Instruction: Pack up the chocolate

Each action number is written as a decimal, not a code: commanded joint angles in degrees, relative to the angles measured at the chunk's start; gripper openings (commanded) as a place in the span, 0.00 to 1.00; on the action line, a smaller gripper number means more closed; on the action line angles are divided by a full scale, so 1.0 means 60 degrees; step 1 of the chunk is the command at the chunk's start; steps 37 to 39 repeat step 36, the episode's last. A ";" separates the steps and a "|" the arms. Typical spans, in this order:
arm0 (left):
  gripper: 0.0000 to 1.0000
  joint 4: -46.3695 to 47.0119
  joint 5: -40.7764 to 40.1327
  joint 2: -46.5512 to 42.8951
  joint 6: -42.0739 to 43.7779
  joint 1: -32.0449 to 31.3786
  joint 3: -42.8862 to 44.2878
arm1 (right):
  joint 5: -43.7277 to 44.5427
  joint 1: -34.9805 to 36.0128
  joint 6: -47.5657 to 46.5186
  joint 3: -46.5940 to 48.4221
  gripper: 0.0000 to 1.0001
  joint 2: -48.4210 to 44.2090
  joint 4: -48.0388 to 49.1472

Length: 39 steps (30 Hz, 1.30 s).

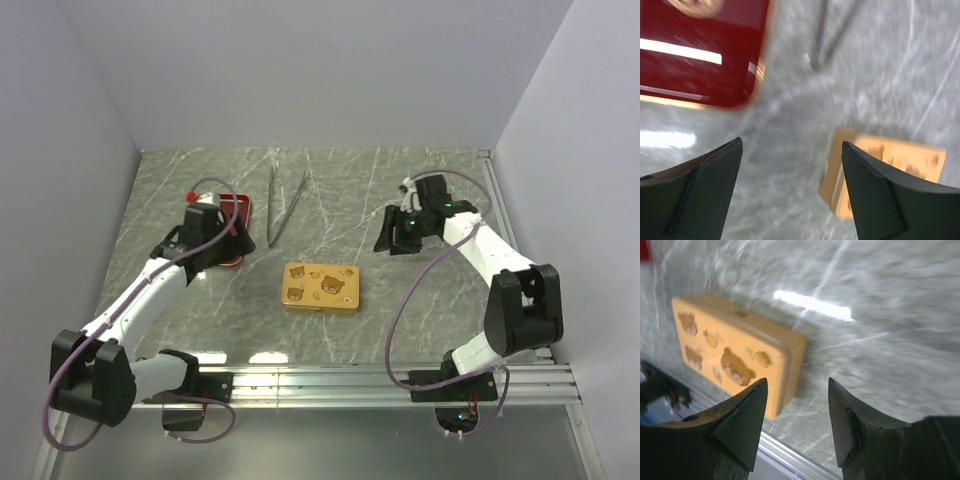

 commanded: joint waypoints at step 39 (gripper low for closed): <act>0.89 -0.1993 0.0181 -0.1291 0.1747 0.4062 0.3517 | -0.0193 -0.4187 0.0290 0.0068 0.60 -0.3381 0.1146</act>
